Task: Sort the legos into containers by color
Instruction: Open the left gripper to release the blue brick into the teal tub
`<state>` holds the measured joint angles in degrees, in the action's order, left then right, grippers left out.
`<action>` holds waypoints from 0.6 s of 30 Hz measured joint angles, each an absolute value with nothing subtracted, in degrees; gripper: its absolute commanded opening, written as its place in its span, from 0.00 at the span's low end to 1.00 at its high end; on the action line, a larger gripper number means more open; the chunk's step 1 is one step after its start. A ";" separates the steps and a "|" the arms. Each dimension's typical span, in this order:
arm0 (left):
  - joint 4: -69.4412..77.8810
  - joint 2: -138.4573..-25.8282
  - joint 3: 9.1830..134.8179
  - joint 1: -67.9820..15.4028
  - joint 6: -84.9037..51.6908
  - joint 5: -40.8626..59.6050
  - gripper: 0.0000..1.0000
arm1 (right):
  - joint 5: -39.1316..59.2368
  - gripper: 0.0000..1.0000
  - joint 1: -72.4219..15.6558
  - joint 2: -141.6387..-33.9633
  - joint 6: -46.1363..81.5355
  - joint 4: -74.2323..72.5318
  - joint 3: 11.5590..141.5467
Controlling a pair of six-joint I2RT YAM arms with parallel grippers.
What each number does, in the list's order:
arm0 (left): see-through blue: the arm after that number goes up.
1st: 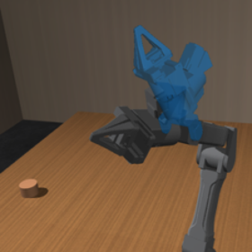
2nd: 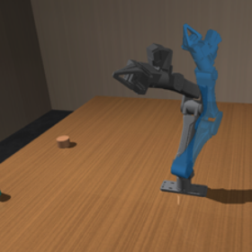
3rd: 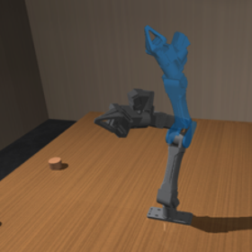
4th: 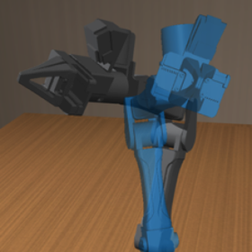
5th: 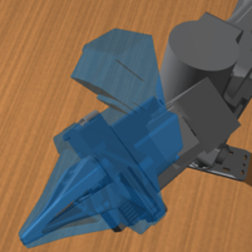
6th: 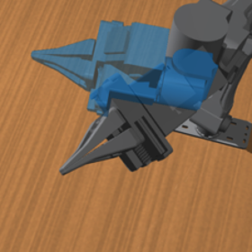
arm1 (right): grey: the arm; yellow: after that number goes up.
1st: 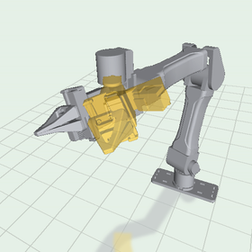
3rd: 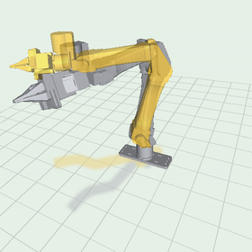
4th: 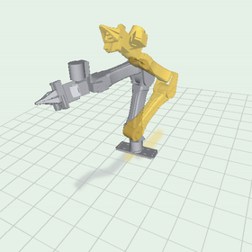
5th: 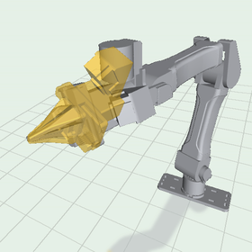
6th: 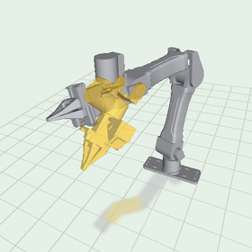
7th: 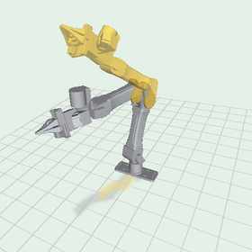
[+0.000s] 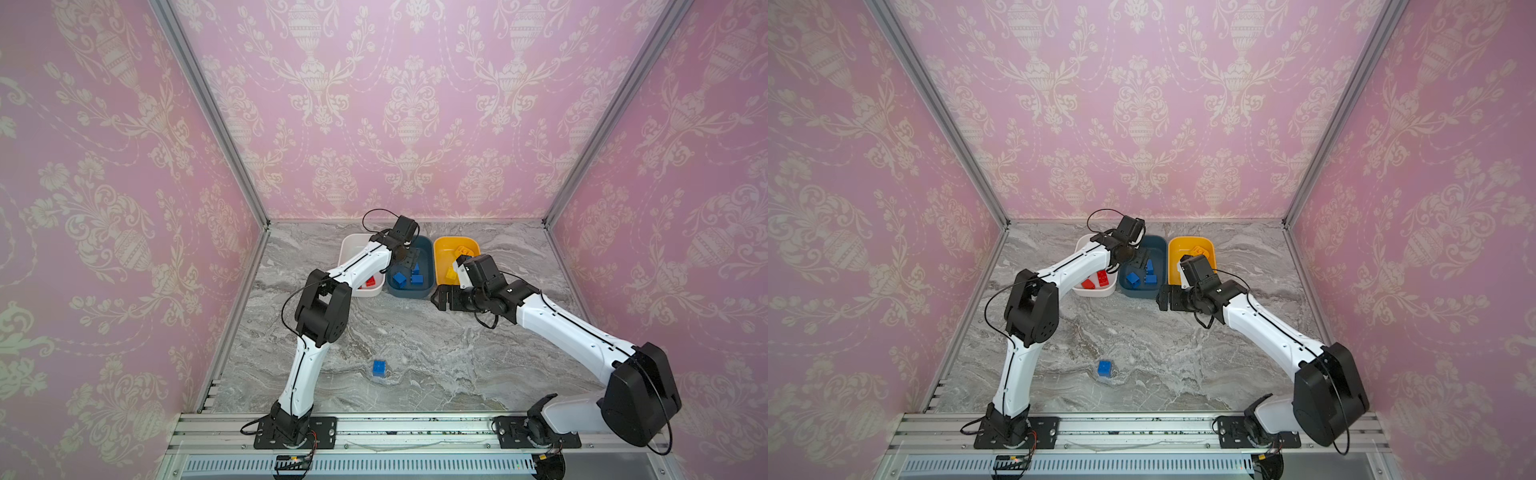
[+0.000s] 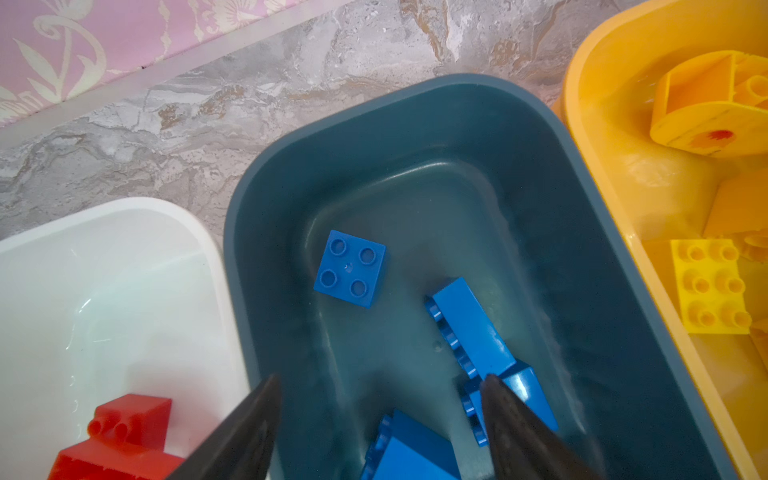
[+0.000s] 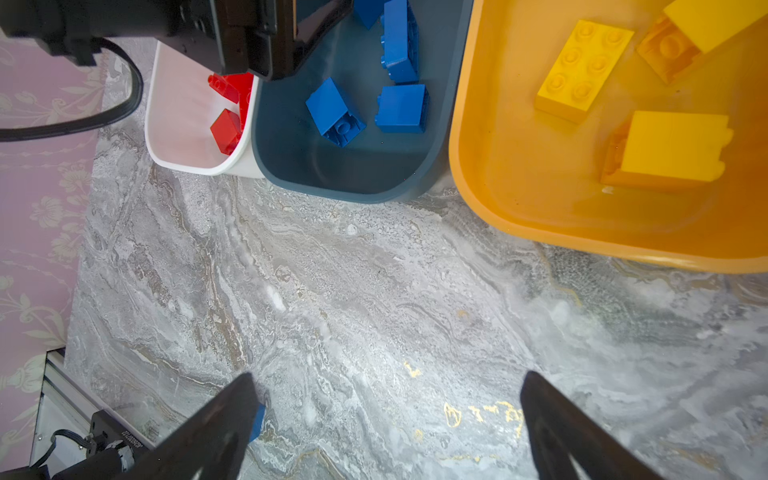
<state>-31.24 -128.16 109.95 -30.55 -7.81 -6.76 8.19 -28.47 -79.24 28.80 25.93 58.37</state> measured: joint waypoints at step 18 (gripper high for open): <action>-28.93 -105.58 86.19 -30.63 -13.17 -1.76 0.83 | 10.00 1.00 -27.33 -79.29 28.80 24.34 56.42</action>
<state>-28.93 -105.58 86.19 -30.63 -13.17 -1.76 10.00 -27.33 -79.29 28.80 24.34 56.42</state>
